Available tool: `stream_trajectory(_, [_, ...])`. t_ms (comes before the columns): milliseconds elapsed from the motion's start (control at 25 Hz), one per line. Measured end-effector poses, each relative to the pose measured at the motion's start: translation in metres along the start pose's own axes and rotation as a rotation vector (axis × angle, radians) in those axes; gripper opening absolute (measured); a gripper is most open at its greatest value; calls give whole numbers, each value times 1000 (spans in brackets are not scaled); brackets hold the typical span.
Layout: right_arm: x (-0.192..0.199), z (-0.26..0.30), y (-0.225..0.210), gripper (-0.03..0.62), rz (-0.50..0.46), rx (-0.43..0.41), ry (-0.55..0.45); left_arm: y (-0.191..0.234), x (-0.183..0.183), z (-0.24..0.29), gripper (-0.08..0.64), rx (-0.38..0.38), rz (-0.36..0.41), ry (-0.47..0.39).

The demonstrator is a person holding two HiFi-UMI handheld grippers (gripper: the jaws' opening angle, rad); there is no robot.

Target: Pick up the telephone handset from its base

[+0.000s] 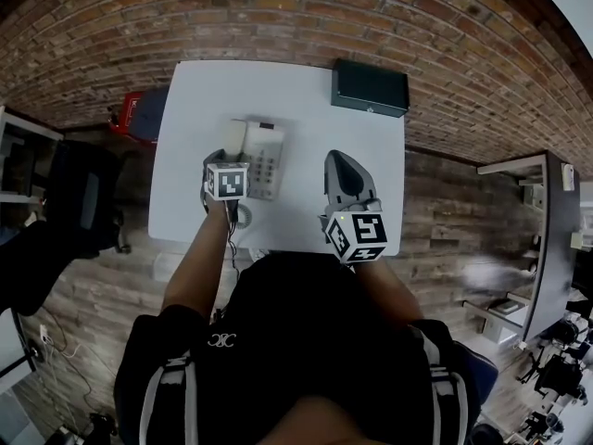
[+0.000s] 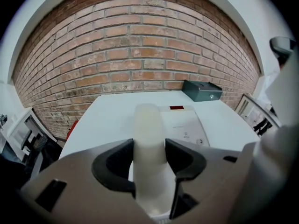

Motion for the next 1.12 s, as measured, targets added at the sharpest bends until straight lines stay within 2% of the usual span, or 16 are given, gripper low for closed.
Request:
stream_trajectory(160, [0,0,-1,-3,1,6,-2,1,3,-2,210,15,-30,-15])
stream_trajectory(320, [-1,-1,-1,-3,5,3,-5,5,4,-10,209,24,-72,-87])
stream_trajectory(520, [-1,1,1,-2,11,-18,-8,7,3,-26,207,29,-122,-117])
stream_trajectory(1120, [-10,20,24,-3,12,-159,-60,17,-24,-115,206,-5,-155,-330])
Point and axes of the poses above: the fingertips, and each gripper's own axes: z forward along the fingers, y to its left, x out of its underside, the point moved 9 cm from there along -z, backward along the fingers, and after that the axes turned 9 degrees about -x, right-handed, at the moved point
